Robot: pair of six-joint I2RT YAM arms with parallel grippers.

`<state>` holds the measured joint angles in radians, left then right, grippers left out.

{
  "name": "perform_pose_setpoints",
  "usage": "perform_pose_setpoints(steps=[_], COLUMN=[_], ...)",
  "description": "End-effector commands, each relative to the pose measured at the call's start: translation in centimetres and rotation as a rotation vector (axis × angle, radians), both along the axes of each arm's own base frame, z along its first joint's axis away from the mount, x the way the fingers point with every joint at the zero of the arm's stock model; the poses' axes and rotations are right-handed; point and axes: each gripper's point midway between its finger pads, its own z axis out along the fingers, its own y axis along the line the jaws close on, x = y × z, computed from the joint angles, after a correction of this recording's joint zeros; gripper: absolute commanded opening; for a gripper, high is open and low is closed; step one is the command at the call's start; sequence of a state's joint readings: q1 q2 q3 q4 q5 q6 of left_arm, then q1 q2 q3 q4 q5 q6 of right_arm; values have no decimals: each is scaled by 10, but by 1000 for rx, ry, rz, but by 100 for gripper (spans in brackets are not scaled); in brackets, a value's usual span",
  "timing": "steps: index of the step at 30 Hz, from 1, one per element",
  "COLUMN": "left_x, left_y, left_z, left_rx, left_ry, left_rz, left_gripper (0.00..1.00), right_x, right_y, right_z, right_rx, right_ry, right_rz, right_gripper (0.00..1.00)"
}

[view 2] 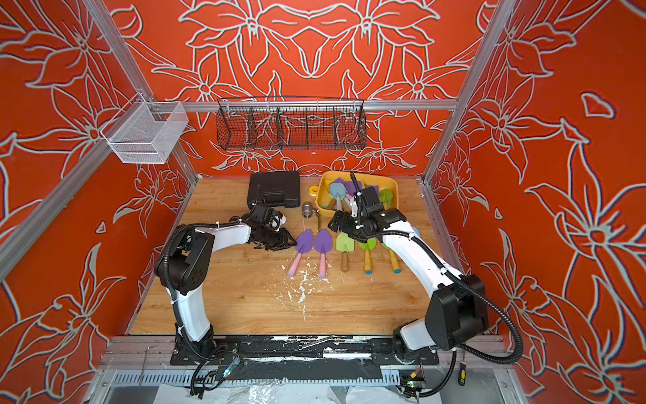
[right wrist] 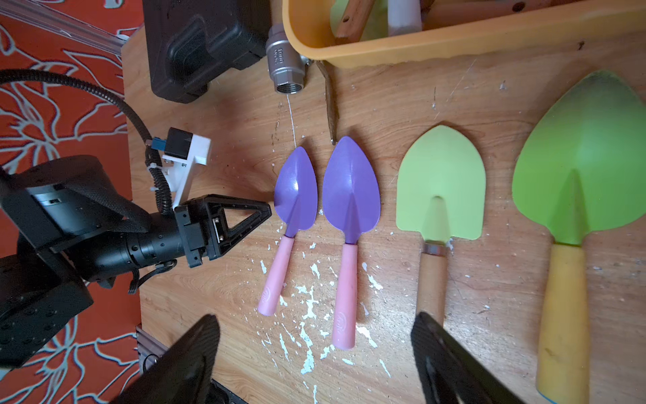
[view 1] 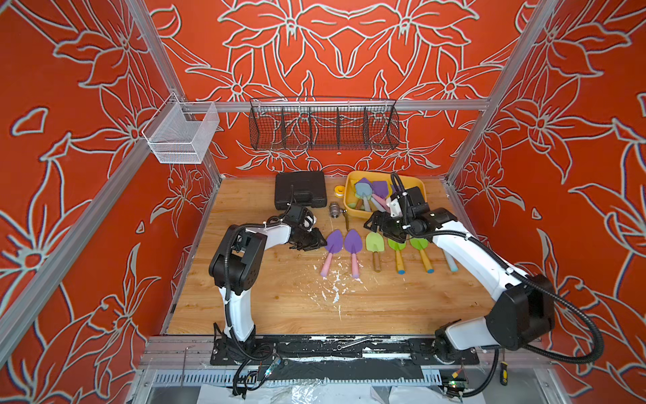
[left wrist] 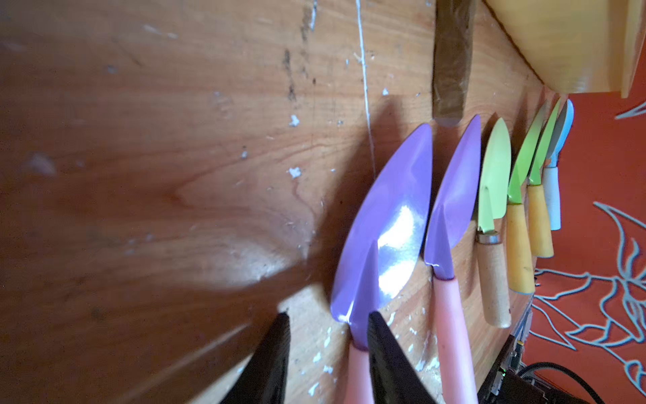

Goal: Take the shovel out of the storage box
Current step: Place the shovel at the center of the board.

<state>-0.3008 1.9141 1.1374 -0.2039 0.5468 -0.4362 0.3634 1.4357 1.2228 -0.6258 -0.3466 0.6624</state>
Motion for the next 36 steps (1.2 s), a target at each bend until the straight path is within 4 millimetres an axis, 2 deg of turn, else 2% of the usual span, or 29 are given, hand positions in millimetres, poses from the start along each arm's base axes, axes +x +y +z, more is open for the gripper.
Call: perform_pose_setpoints(steps=[1,7,10,14,17,20,25,29,36], left_x=[-12,-50,-73,-100,-111,-118,-123,-121,-118], left_y=[9,20,17,15,16,7,-5,-13,2], left_z=[12,18,21,13,5,3,2,9,11], left_rx=[17,29,5,35,66,79,102,84,187], left_ry=[2,29,40,79,110,122,133,117,93], left_rz=[22,30,0,-37,-47,-81,-128,-150,-150], left_gripper=[39,44,43,33,23,14,11,11,11], right_x=[-4,-6,-6,-5,-3,-2,-3,-5,-2], right_y=[-9,-10,-10,-8,-6,-4,-4,-7,-15], right_z=[3,6,5,5,6,8,8,5,9], right_rx=[-17,-15,-11,-1,6,12,12,4,-34], right_ry=[-3,-8,-7,-9,-10,-13,-10,-8,-23], right_rz=[-24,-29,-30,-28,-26,-22,-20,-25,-44], right_gripper=[88,88,88,88,88,88,88,88,88])
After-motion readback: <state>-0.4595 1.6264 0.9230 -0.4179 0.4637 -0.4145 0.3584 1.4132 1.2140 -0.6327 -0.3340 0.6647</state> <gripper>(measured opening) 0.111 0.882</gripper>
